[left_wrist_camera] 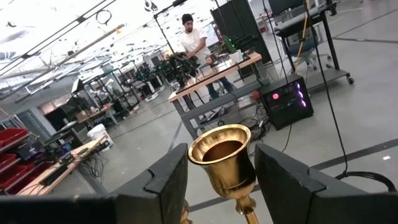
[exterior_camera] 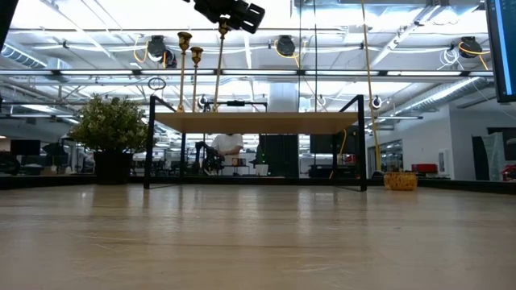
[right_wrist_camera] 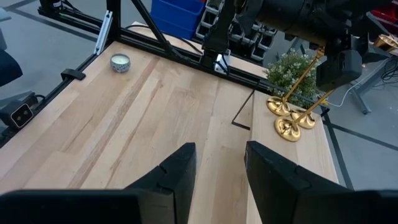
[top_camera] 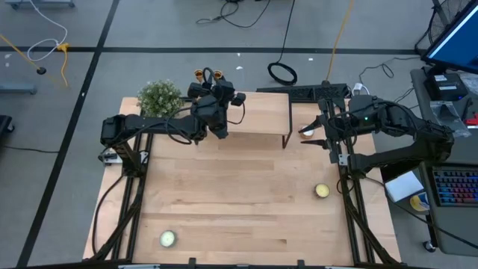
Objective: Pick & Place candle stick holders
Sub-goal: Put the gold candle holder on the shelf
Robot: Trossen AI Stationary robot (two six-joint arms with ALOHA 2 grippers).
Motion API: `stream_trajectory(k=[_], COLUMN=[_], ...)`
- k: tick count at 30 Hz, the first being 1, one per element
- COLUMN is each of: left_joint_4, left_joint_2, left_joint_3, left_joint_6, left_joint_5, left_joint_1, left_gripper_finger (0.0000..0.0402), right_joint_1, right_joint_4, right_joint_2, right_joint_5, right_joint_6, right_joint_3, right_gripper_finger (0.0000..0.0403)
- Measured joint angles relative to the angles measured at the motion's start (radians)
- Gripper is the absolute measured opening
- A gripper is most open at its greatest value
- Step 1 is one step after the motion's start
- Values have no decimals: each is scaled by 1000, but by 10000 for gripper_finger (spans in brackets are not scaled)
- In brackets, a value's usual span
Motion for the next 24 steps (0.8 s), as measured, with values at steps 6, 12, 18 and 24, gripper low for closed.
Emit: stream_trajectory(k=[6,12,18,24], left_joint_4=[0,0,0,0], left_joint_2=[0,0,0,0], left_joint_3=[0,0,0,0], left_joint_6=[4,9,10,12], left_joint_5=[0,0,-4,-53], left_joint_1=[0,0,0,0], left_gripper_finger=[184,185,195,243], right_joint_1=[0,0,0,0], right_joint_4=[0,0,0,0], right_joint_2=[0,0,0,0], right_joint_5=[0,0,0,0], right_joint_6=[1,1,1,1], right_joint_3=[0,0,0,0], right_gripper_finger=[130,130,130,130])
